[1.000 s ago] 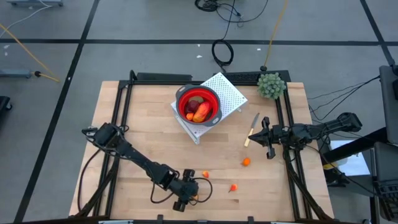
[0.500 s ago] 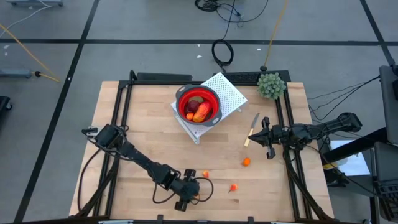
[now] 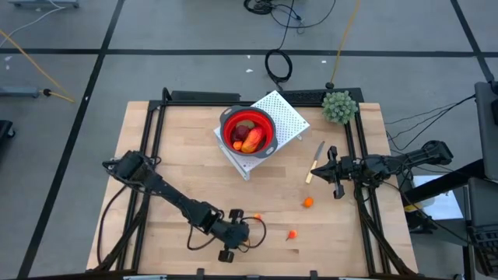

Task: Pick & Place Fruit
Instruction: Put the peach into the red strainer bowl on the shelf

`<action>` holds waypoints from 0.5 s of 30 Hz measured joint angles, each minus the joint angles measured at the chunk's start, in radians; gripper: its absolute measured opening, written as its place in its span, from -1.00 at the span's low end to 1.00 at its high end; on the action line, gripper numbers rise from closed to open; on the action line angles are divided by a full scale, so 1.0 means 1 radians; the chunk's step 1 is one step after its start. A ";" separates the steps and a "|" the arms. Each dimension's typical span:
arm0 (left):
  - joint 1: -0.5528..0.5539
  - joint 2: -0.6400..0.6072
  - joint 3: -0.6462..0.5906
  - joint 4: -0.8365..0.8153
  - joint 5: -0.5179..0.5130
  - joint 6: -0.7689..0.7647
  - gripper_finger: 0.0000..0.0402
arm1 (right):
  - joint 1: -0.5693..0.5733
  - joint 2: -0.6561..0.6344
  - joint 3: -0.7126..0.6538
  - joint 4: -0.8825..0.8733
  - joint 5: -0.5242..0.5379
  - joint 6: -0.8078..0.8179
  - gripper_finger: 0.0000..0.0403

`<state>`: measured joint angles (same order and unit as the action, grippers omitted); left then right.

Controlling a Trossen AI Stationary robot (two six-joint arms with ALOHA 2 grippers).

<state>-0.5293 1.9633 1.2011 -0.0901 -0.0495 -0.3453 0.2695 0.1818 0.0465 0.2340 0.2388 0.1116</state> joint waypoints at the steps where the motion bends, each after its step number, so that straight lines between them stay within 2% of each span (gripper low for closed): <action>1: 0.007 -0.017 0.000 -0.012 -0.004 0.004 -0.60 | 0.000 0.000 0.000 0.000 0.000 0.000 -1.00; 9: 0.082 -0.163 0.000 -0.013 -0.074 0.028 -0.56 | 0.000 0.000 0.000 -0.002 -0.003 0.000 -1.00; 15: 0.141 -0.252 0.000 0.183 -0.147 0.029 -0.55 | 0.000 0.000 0.000 -0.004 -0.004 0.000 -1.00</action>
<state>-0.3886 1.7108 1.2015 0.0925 -0.1960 -0.3162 0.2695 0.1817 0.0467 0.2300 0.2352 0.1116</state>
